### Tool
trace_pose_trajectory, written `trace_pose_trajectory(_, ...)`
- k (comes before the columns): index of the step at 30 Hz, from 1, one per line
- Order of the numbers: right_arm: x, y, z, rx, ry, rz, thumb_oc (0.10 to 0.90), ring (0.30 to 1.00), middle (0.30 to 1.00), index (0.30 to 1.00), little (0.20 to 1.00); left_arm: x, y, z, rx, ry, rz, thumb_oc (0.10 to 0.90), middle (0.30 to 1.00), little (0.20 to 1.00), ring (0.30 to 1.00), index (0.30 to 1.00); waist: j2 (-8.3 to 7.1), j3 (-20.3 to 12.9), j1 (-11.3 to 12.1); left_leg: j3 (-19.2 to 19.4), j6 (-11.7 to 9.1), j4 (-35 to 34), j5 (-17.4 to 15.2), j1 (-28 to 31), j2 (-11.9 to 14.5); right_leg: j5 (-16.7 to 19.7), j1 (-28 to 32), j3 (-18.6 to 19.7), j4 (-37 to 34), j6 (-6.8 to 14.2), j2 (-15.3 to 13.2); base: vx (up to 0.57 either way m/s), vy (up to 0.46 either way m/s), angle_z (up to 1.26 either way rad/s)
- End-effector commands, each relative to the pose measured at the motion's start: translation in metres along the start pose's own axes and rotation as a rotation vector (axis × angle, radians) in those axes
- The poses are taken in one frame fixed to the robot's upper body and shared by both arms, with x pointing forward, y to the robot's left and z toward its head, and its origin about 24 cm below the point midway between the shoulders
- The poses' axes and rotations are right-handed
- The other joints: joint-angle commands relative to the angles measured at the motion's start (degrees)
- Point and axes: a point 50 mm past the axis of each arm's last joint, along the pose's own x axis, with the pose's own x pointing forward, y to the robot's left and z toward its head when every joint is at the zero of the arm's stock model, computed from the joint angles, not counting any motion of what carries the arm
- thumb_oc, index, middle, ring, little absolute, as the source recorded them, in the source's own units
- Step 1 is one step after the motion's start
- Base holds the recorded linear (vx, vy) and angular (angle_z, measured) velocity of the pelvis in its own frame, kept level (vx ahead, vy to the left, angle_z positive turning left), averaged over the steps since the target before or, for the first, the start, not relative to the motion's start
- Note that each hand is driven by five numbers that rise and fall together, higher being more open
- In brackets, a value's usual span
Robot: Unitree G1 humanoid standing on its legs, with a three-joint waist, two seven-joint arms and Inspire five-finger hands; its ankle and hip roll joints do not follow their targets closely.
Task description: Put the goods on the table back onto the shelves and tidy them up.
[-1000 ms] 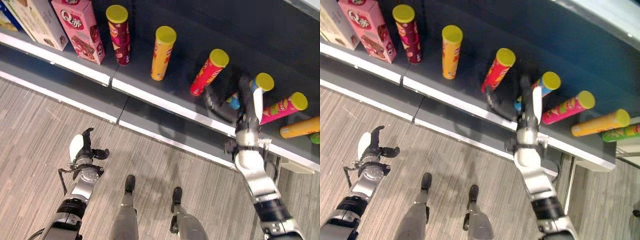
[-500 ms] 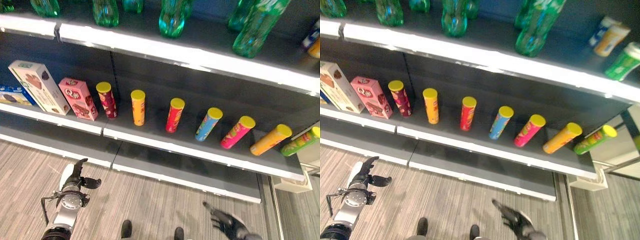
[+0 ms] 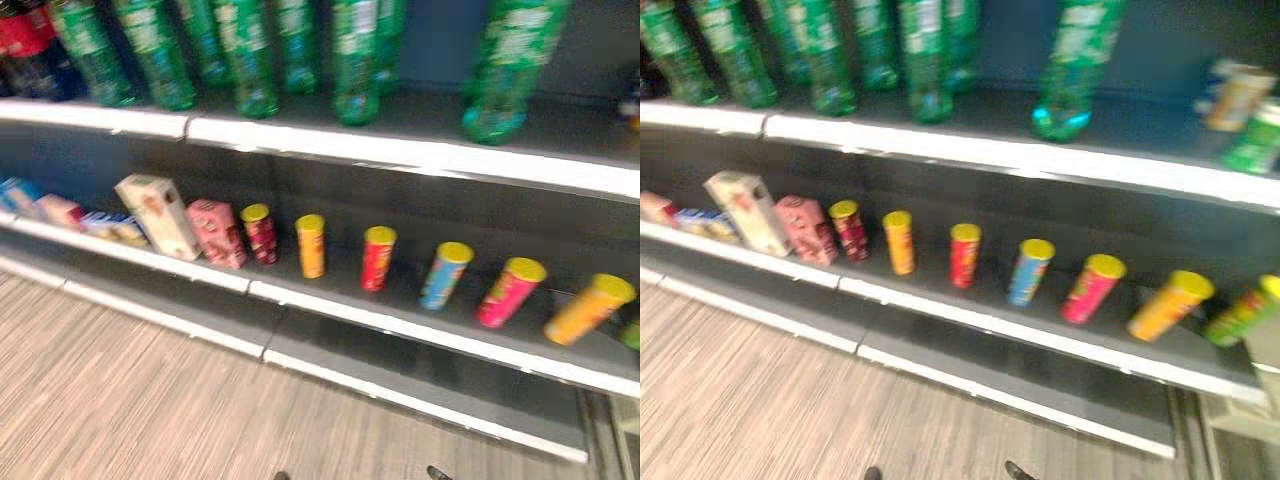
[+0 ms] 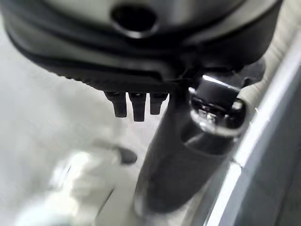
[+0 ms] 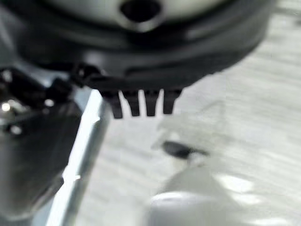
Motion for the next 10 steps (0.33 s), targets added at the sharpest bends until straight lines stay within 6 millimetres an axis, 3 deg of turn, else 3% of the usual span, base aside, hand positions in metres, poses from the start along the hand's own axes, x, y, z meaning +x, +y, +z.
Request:
trace_pose_trajectory(1, 0.004, 0.004, 0.017, -0.004, -0.060, -0.020, 0.800, 0.900, 0.900, 0.900, 0.900, 0.009, 0.004, 0.068, 0.074, -0.233, -0.009, 0.800, 0.900, 0.900, 0.900, 0.900, -3.15, -0.52, -1.71, 1.99, -0.63, -0.47, 0.47, -0.24, 0.95, 1.51, -2.15, 1.57, -0.34, 1.82, -0.39, 0.09, 0.164, -0.03)
trace_pose_trajectory(6, 0.005, 0.011, 0.016, -0.016, -0.050, -0.004, 0.800, 0.900, 0.900, 0.900, 0.900, 0.012, 0.007, 0.052, 0.075, -0.154, 0.008, 0.800, 0.900, 0.900, 0.900, 0.900, -3.91, -1.14, -1.74, 3.26, -0.46, -1.10, -0.57, 1.02, 0.77, 2.62, -2.31, 3.06, -0.75, 2.86, -1.53, 0.03, 0.082, -0.20)
trace_pose_trajectory(10, 0.007, 0.015, 0.016, -0.007, -0.043, 0.004, 0.800, 0.900, 0.900, 0.900, 0.900, 0.013, 0.008, 0.050, 0.058, -0.137, 0.015, 0.800, 0.900, 0.900, 0.900, 0.900, -4.41, -1.35, -1.54, 3.77, -0.22, -1.10, -1.01, 1.49, 0.64, 3.29, -2.67, 4.23, -0.75, 3.23, -1.99, 0.05, 0.070, -0.25)
